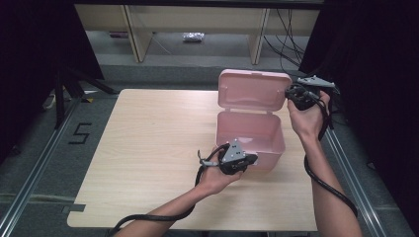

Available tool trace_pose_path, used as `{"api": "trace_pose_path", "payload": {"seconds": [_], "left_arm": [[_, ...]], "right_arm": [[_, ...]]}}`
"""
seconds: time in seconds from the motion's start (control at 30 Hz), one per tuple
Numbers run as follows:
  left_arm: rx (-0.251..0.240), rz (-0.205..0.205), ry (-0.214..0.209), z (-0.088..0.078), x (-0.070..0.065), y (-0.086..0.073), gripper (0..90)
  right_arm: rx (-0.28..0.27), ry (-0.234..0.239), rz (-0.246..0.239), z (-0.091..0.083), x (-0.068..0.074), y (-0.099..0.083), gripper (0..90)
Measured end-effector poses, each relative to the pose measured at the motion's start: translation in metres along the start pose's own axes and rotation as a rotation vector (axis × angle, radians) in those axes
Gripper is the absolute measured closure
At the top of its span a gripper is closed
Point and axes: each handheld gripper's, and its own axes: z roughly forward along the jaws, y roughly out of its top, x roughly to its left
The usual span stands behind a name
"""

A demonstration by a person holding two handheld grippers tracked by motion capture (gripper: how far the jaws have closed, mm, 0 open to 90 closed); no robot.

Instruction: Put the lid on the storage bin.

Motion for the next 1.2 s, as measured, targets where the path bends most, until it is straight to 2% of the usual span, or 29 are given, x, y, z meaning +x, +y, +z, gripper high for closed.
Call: {"api": "trace_pose_path", "payload": {"seconds": [0.03,0.23,0.37,0.43,0.6,0.7,0.77,0.8,0.9,1.0,1.07,1.2], "left_arm": [[0.0,-0.002,0.0,0.0,0.0,0.0,89.8],[0.001,0.002,0.0,0.0,0.0,0.0,89.8],[0.0,-0.001,0.0,0.0,0.0,0.0,89.8],[-0.001,0.0,0.0,0.0,0.0,0.0,89.8],[0.0,0.0,0.0,0.0,0.0,0.0,89.8],[0.0,0.001,0.001,0.0,0.0,0.0,89.8],[0.001,0.002,0.001,0.0,0.0,0.0,89.9],[0.001,0.001,0.001,0.0,0.0,0.0,89.8],[0.001,0.003,0.0,0.0,0.0,0.0,89.8],[0.002,0.004,0.0,0.0,0.0,0.0,89.8],[0.003,0.004,0.0,0.0,0.0,0.0,89.8],[0.003,0.003,0.0,0.0,0.0,0.0,89.9]], "right_arm": [[-0.002,-0.001,-0.009,0.0,-0.001,0.0,89.1],[-0.001,-0.003,0.011,-0.003,0.002,-0.002,89.1],[-0.011,-0.001,-0.013,-0.003,0.001,-0.003,88.9],[0.006,0.001,0.008,-0.006,0.002,-0.003,88.9],[-0.008,0.0,-0.018,-0.006,0.001,-0.004,88.9],[-0.003,0.004,0.001,-0.008,0.003,-0.005,88.9],[-0.008,-0.002,-0.008,-0.008,0.003,-0.006,88.9],[-0.005,0.0,-0.03,-0.008,0.002,-0.006,88.8],[-0.002,-0.001,-0.003,-0.01,0.004,-0.007,88.8],[-0.01,-0.002,-0.036,-0.01,0.003,-0.008,88.8],[-0.004,-0.002,-0.01,-0.012,0.005,-0.008,88.8],[-0.012,-0.005,-0.037,-0.013,0.004,-0.01,88.8]]}}
